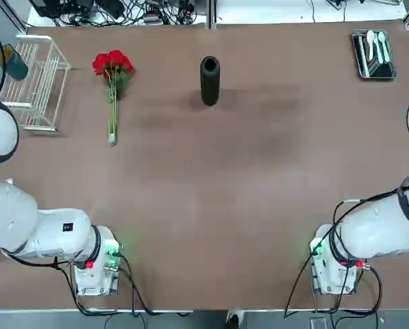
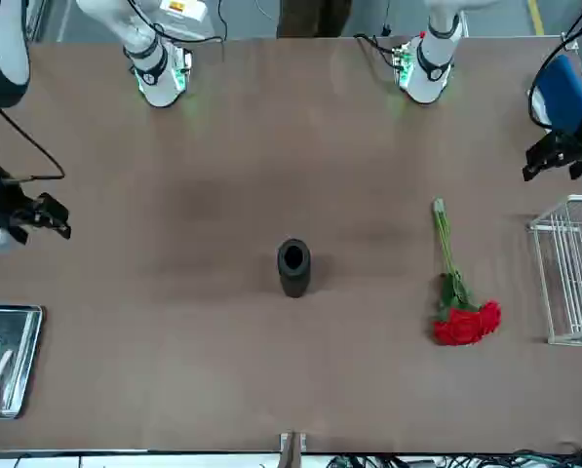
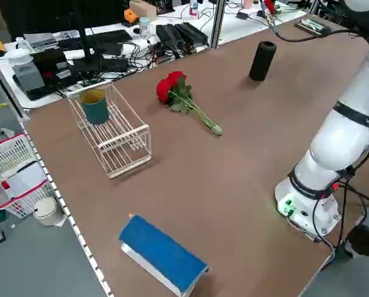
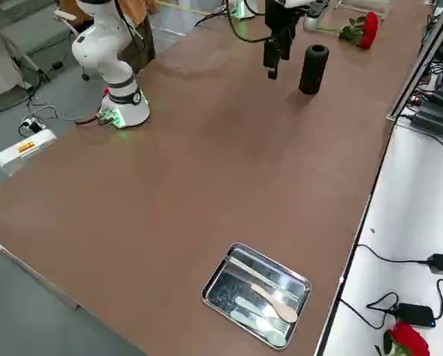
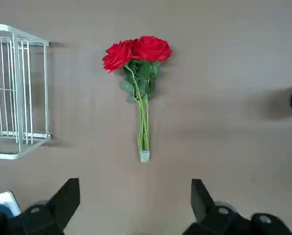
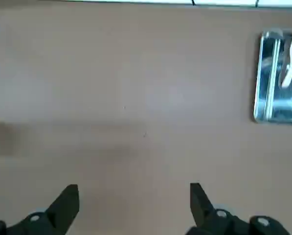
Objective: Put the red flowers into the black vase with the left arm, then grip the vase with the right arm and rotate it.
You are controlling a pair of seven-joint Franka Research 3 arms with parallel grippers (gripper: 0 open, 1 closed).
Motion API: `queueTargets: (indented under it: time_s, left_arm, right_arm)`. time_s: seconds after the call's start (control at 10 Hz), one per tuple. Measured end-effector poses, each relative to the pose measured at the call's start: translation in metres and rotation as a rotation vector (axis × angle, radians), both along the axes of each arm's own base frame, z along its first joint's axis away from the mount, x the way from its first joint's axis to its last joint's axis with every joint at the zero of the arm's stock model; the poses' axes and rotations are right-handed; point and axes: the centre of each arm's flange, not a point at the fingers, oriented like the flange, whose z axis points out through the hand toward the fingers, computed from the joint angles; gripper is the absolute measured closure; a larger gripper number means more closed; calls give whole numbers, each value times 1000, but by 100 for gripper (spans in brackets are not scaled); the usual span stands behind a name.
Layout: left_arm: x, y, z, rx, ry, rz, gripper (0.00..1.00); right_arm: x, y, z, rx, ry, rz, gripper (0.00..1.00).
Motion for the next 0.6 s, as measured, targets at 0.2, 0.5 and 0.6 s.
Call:
queueTargets:
  time_s: [0.2,0.5,0.6]
  left_arm:
    - [0,-2,0,0,-1,-6,0]
    - [1,1,-2,0,0,0,0]
    - [3,3,-11,0,15,4,0]
  right_arm:
    - [-8,0,2,5,32,-62,0]
    - [-33,-3,29,16,19,-113,0]
    - [-36,-5,32,18,16,-124,0]
